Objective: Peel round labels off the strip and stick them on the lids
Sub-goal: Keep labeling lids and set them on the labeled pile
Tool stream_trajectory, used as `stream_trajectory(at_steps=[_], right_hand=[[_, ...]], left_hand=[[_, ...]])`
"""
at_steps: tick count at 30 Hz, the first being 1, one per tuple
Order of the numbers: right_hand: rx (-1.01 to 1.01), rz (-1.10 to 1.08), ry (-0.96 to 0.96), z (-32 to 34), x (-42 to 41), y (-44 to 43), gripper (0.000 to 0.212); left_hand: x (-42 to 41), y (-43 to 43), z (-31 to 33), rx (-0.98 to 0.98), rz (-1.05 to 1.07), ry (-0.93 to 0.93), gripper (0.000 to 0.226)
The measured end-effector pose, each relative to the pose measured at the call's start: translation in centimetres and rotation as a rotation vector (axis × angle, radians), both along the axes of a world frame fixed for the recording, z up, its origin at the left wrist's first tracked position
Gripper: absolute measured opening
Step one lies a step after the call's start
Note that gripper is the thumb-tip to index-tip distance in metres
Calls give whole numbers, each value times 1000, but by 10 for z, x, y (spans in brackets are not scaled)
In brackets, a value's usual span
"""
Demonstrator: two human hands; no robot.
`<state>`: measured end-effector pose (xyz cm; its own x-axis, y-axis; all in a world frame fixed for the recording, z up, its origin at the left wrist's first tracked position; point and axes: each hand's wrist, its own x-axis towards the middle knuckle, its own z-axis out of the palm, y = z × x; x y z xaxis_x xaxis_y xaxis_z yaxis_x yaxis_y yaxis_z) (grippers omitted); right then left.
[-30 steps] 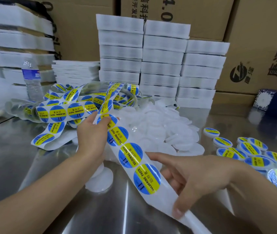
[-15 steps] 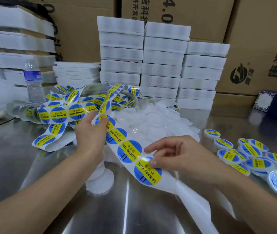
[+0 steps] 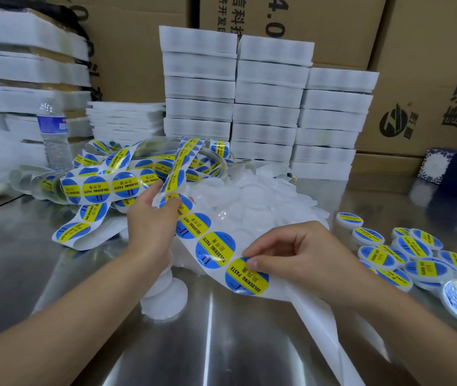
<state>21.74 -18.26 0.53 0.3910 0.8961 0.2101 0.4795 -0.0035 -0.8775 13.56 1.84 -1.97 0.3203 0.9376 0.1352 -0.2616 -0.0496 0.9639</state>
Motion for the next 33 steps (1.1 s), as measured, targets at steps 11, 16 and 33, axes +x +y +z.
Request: stream_trajectory(at_steps=[11, 16, 33], right_hand=[[241, 64, -192, 5, -3, -4, 12], [284, 99, -281, 1, 1, -3, 14], [439, -187, 650, 15, 56, -7, 11]], left_hand=[[3, -1, -2, -45, -149, 74, 53], [5, 0, -4, -36, -178, 114, 53], [-1, -21, 5, 157, -460, 198, 56]])
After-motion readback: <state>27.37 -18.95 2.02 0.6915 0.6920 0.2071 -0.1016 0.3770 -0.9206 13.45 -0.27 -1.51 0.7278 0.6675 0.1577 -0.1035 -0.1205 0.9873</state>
